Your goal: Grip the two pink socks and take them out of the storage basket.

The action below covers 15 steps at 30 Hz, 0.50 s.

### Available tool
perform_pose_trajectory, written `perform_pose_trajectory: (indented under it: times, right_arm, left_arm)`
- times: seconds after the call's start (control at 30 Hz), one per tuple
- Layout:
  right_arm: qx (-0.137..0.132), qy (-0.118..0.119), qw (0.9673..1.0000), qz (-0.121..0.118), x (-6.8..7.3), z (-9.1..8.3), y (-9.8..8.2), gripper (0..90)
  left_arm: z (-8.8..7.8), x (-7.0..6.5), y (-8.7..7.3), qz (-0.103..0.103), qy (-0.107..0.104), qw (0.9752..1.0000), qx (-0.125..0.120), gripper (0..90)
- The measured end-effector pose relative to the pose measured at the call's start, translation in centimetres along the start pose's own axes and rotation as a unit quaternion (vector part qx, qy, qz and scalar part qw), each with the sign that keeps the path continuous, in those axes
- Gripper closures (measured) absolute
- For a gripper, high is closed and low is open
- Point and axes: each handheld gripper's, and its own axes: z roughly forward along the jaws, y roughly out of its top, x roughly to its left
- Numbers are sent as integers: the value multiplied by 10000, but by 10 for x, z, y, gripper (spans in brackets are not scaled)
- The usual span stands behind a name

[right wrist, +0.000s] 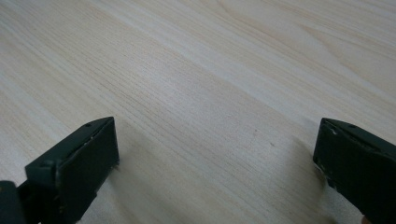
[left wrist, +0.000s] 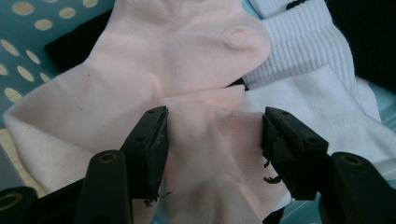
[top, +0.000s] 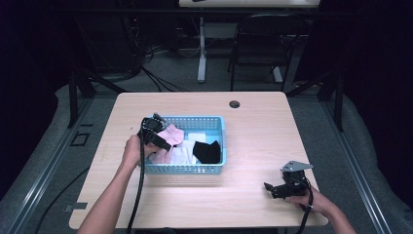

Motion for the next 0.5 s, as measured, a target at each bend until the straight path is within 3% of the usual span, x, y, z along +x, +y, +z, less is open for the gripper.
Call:
perform_pose_trajectory:
  times: [0.2,0.33,0.4,0.43,0.5]
  right_arm:
    - [0,-1,10000,-2,0,0,0,0]
    - [1,-2,10000,-3,0,0,0,0]
    - [0,0,10000,-2,0,0,0,0]
    - [2,-2,10000,-2,0,0,0,0]
    - [0,0,10000,-1,0,0,0,0]
  left_arm:
    - [2,-5,2,136,41,9999,98,528]
    - [4,-7,3,102,125,9998,151,665]
    - [5,-8,4,93,259,9993,236,658]
    - [6,-8,4,59,244,9994,256,599]
    - [6,-9,4,50,234,9994,247,574]
